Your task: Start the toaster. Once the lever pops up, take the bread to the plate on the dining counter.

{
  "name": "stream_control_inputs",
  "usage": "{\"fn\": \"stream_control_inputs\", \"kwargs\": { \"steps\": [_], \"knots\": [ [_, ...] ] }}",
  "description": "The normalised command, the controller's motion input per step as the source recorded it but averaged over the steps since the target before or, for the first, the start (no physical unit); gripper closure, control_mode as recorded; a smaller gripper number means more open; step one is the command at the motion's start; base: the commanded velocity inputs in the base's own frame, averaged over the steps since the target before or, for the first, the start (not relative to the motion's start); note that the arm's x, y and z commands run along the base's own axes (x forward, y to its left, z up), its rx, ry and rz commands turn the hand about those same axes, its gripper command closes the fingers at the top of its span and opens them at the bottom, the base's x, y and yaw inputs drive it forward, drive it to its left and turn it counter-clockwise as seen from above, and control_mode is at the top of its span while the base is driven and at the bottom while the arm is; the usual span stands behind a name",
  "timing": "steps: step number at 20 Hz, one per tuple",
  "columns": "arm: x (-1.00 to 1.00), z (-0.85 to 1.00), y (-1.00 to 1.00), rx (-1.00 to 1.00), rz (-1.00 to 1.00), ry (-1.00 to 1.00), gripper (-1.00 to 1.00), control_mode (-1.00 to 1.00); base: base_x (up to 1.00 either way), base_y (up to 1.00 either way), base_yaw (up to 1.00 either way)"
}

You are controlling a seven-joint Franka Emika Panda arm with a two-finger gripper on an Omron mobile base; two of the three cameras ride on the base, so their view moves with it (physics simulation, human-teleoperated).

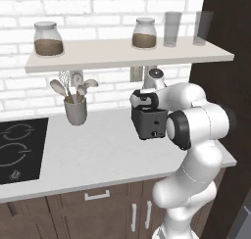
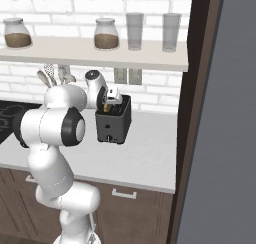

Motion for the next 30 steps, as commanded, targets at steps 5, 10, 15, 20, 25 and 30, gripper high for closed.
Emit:
{"fn": "stream_control_inputs", "kwargs": {
  "steps": [5,10,15,20,25,30],
  "knots": [
    [0.0,0.0,0.0,0.0,0.0,0.0,1.0,-1.0,0.0,0.0,0.0],
    [0.0,0.0,0.0,0.0,0.0,0.0,1.0,-1.0,0.0,0.0,0.0],
    [0.0,0.0,0.0,0.0,0.0,0.0,1.0,-1.0,0.0,0.0,0.0],
    [0.0,0.01,0.0,0.0,0.0,0.0,1.0,-1.0,0.0,0.0,0.0],
    [0.0,0.14,0.0,0.0,0.0,-0.03,1.0,-1.0,0.0,0.0,0.0],
    [-0.08,0.23,0.0,0.0,0.0,-0.08,1.0,-1.0,0.0,0.0,0.0]
  ]
}}
